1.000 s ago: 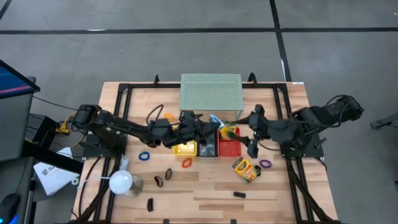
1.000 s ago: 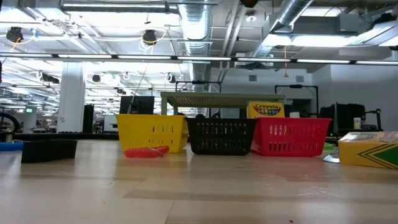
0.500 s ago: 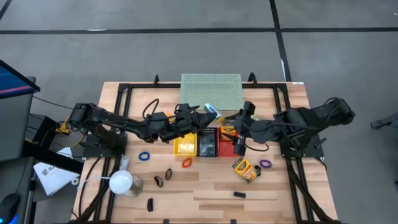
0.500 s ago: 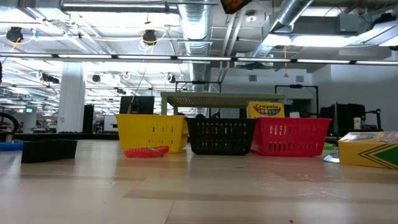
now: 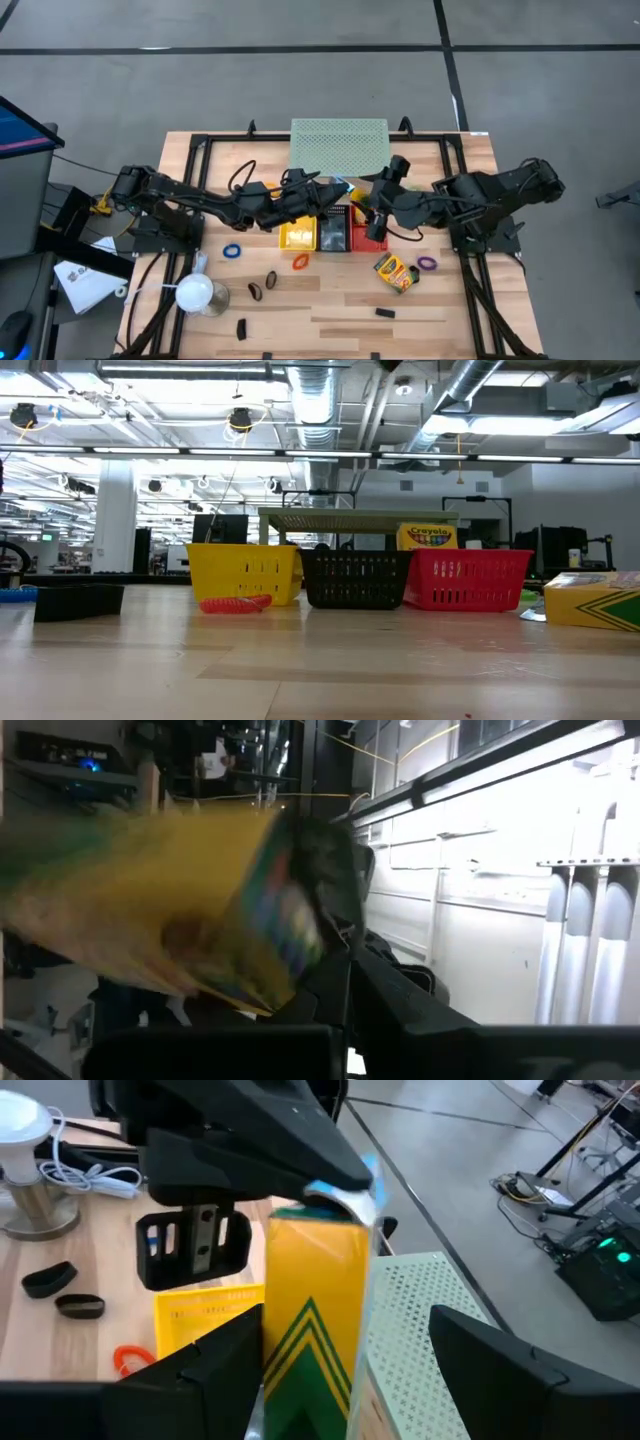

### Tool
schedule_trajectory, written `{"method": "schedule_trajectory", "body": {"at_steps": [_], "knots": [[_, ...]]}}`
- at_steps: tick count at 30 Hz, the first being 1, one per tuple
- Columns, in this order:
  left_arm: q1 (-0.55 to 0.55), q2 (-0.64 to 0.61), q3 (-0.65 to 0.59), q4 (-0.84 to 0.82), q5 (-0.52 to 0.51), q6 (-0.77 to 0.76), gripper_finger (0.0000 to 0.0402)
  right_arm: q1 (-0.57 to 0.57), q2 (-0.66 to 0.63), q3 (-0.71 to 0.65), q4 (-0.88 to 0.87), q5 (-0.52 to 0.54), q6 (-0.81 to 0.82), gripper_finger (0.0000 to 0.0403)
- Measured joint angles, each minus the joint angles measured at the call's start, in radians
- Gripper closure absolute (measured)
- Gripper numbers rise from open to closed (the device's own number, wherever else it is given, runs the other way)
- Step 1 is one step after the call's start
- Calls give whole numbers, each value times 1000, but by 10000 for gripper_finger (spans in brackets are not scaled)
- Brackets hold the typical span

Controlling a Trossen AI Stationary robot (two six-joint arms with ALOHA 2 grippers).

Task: Pick & Place Office Desk Supplies
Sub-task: Put the crayons box into the red bin

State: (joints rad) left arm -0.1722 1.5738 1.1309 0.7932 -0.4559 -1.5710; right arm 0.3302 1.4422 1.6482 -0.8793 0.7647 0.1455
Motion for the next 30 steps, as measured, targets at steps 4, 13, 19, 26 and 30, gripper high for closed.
{"method": "schedule_trajectory", "body": {"at_steps": [4,13,19,26,30], "knots": [[1,0,0,2,-7,-7,401,-13,2,0,2,2,0,132],[1,0,0,10,-7,-8,401,-37,49,-1,9,-6,-23,132],[0,0,0,18,-7,-8,401,-37,50,-1,36,2,-26,142],[0,0,0,24,-7,-7,401,-36,50,-1,36,-5,-28,212],[0,0,0,29,-7,-5,401,-30,50,-1,51,-8,-57,265]]}}
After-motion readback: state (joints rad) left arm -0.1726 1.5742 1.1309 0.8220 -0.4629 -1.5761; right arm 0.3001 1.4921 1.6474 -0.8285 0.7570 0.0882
